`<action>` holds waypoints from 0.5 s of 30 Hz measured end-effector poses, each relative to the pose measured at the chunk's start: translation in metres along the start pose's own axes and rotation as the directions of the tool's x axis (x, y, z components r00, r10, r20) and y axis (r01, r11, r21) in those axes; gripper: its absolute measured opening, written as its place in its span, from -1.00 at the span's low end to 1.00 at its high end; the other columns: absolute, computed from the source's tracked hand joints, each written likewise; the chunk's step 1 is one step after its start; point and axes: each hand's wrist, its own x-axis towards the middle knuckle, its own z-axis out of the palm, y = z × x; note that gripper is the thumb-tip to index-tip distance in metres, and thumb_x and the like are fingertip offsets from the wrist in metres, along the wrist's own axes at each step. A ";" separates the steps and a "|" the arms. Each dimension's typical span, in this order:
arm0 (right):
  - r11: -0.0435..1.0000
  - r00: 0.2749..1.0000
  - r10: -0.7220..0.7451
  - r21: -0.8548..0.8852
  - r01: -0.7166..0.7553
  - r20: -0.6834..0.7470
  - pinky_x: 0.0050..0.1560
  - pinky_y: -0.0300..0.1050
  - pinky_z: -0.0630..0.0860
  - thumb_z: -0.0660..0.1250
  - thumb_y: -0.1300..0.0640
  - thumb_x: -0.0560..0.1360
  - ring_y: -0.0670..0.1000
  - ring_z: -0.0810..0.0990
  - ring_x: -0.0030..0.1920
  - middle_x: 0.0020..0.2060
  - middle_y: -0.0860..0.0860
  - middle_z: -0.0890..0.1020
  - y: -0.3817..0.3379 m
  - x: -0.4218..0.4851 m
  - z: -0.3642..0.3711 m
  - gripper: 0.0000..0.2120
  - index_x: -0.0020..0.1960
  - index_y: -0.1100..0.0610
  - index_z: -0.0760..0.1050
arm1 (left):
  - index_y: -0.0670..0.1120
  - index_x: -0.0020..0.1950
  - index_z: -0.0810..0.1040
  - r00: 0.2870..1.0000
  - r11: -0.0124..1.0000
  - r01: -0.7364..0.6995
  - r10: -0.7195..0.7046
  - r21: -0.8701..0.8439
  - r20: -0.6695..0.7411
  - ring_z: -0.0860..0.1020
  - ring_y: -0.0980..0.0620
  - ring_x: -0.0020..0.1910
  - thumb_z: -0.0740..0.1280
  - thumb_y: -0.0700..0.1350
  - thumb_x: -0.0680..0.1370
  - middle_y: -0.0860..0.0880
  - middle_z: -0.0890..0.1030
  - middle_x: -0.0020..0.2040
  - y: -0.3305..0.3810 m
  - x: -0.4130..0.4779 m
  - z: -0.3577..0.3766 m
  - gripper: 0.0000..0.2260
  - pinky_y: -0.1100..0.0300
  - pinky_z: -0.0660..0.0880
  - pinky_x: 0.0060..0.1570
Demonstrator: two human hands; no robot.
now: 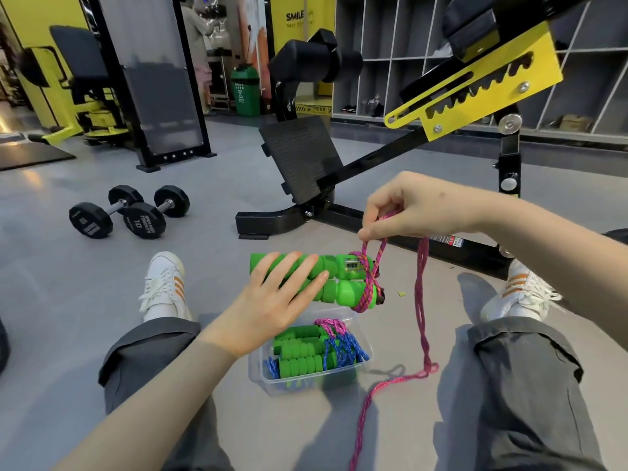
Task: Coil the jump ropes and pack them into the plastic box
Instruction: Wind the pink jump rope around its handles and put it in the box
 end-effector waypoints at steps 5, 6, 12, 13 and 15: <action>0.987 0.971 0.082 0.114 -0.110 0.225 -0.43 -0.25 0.26 0.36 -0.03 0.38 -0.01 0.29 -0.43 -0.42 0.13 0.38 0.000 0.003 -0.029 -0.70 -0.11 0.22 0.58 | -0.16 0.34 0.42 0.998 0.997 -0.057 0.058 -0.057 0.020 0.44 -0.21 0.19 0.16 -0.28 0.60 -0.22 0.48 0.24 0.008 -0.005 -0.001 -0.70 -0.10 0.32 0.21; 0.984 0.974 0.088 0.132 -0.118 0.210 -0.41 -0.23 0.28 0.35 0.02 0.42 0.02 0.28 -0.41 -0.41 0.14 0.38 0.004 0.005 -0.033 -0.75 -0.11 0.22 0.58 | -0.16 0.34 0.42 0.998 0.996 -0.051 0.052 -0.069 0.022 0.44 -0.20 0.19 0.13 -0.28 0.62 -0.22 0.45 0.25 0.010 -0.006 -0.002 -0.70 -0.10 0.32 0.21; 0.959 0.983 0.153 0.257 -0.121 -0.105 -0.40 -0.26 0.33 0.34 0.19 0.50 -0.16 0.33 -0.51 -0.51 -0.13 0.48 0.043 0.019 -0.016 -0.86 -0.12 0.26 0.58 | -0.15 0.34 0.43 0.999 0.997 -0.020 0.017 -0.078 -0.039 0.45 -0.18 0.21 0.18 -0.30 0.57 -0.20 0.44 0.27 0.018 0.002 -0.011 -0.66 -0.09 0.31 0.25; 0.949 0.976 0.170 0.289 -0.125 -0.135 -0.41 -0.26 0.33 0.35 0.16 0.49 -0.14 0.33 -0.50 -0.48 -0.06 0.47 0.051 0.020 -0.011 -0.84 -0.12 0.28 0.58 | -0.14 0.34 0.43 0.998 0.997 -0.012 0.008 -0.081 -0.055 0.45 -0.18 0.21 0.18 -0.31 0.56 -0.20 0.44 0.28 0.018 0.005 -0.013 -0.65 -0.09 0.32 0.25; 0.919 0.965 0.198 0.375 -0.122 -0.172 -0.42 -0.27 0.32 0.36 0.10 0.47 -0.11 0.31 -0.48 -0.41 0.06 0.40 0.062 0.019 0.003 -0.79 -0.12 0.28 0.57 | -0.13 0.35 0.43 0.996 0.996 0.005 -0.013 -0.086 -0.090 0.45 -0.17 0.22 0.22 -0.29 0.53 -0.19 0.44 0.29 0.017 0.012 -0.017 -0.63 -0.09 0.34 0.24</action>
